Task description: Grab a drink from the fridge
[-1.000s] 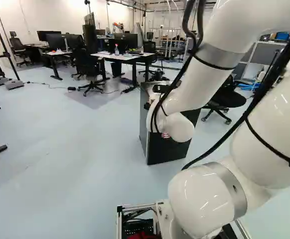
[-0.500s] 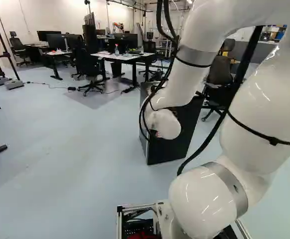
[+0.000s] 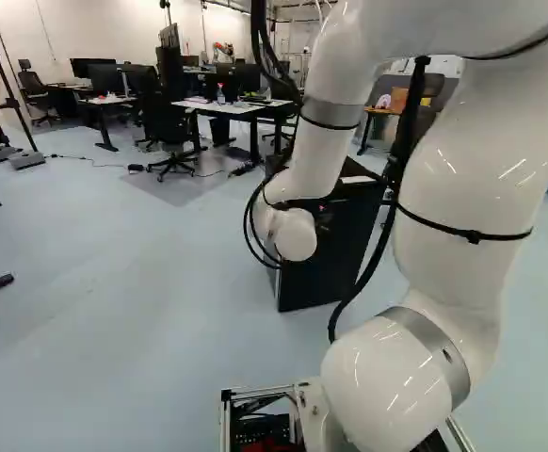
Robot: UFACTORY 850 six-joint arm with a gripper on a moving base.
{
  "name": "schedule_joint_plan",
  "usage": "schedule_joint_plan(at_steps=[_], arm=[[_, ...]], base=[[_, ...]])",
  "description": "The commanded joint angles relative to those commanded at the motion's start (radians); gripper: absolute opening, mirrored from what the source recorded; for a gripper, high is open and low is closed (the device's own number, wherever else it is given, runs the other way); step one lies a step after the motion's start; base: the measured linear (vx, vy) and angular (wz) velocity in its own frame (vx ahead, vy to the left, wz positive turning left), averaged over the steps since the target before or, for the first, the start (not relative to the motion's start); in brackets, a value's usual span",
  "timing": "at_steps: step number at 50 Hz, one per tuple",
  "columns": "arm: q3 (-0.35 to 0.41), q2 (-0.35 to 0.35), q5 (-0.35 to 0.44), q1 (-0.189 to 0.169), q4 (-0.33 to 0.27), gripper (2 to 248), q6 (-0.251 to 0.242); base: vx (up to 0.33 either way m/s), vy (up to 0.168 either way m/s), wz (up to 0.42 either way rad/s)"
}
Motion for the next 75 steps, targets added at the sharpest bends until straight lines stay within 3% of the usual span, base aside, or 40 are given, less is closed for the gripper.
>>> schedule_joint_plan(at_steps=[42,52,75], arm=[[-0.206,-0.277,0.124,0.098,0.274,247,0.0],[-0.253,-0.307,0.155,0.115,0.336,247,0.0],[-0.376,-0.385,0.167,0.118,0.461,247,0.0]], base=[[0.0,0.0,0.0],[0.0,0.0,0.0],[0.0,0.0,0.0]])
